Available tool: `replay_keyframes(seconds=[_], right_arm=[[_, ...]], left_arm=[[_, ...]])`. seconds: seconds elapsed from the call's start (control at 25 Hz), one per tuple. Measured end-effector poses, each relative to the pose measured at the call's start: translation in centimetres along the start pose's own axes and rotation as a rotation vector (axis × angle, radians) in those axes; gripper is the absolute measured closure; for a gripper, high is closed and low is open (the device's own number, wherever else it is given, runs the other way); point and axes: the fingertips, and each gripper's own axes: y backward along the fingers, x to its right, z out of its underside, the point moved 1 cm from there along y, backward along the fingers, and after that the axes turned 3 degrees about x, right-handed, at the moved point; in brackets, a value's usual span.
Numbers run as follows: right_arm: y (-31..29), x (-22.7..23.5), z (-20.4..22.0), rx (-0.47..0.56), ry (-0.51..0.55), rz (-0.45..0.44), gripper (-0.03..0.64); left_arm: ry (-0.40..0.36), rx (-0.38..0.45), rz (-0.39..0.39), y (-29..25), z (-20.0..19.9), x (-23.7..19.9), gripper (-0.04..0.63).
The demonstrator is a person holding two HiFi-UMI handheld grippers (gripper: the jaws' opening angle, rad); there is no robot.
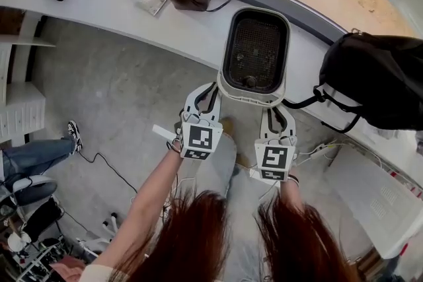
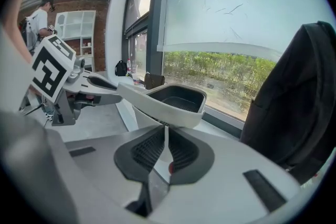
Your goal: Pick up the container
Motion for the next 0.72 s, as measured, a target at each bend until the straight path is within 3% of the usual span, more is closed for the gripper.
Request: replay_keyframes(seconds=[0.44,0.72], right_arm=[[0.1,1.2,-3.0,0.026,0.006,0.028,0.591],[0.1,1.9,-4.6,0.034,0.004,0.046,0.591]], left_arm=[[-0.053,0.038,-0.005,0.0,-3.0,-1.0,0.522],[-0.147,0.066,-0.001,-0.2,-5.3,-1.4,0.509]])
